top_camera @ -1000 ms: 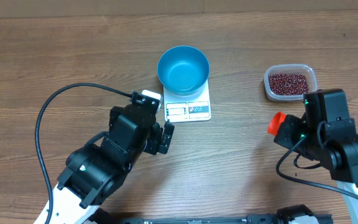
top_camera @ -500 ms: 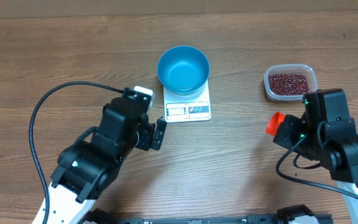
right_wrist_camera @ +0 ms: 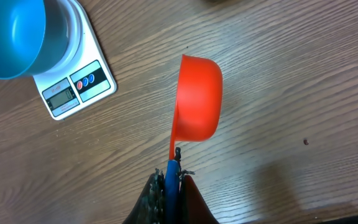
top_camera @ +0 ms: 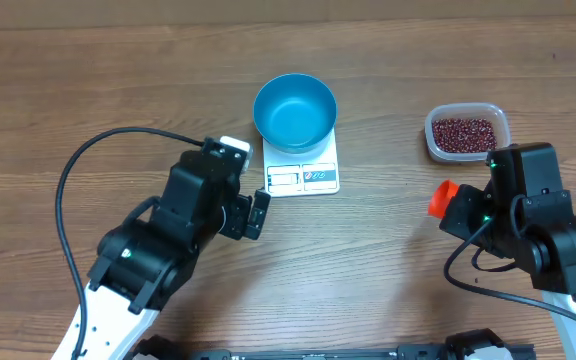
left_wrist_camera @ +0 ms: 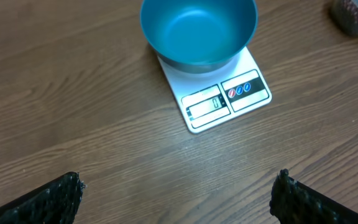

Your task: Scoop item into bowl and weigh 150g on scale

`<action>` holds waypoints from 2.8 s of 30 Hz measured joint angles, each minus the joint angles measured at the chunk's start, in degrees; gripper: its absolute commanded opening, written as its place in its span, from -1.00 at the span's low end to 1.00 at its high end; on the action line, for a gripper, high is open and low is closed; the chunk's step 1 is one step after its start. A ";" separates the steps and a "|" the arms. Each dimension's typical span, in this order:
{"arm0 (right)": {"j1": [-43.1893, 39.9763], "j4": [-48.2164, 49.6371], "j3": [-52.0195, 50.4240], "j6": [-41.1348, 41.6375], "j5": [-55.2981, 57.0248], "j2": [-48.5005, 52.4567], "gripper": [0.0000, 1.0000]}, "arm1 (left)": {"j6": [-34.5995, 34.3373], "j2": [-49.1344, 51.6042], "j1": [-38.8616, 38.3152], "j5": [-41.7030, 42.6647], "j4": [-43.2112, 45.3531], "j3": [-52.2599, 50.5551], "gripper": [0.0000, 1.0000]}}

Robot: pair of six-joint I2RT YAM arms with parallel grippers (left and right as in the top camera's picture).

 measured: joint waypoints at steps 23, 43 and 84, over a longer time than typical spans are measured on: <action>0.00 -0.55 0.00 -0.96 0.00 0.00 -0.93 | 1.27 4.72 0.00 6.34 11.89 0.00 0.99; 0.00 0.17 0.00 -1.14 0.00 0.00 -0.93 | 1.42 -1.66 0.00 7.82 9.94 -1.95 0.99; 0.00 0.13 0.00 -1.27 0.00 0.00 -0.93 | 1.42 1.81 0.00 7.61 8.83 -2.27 0.99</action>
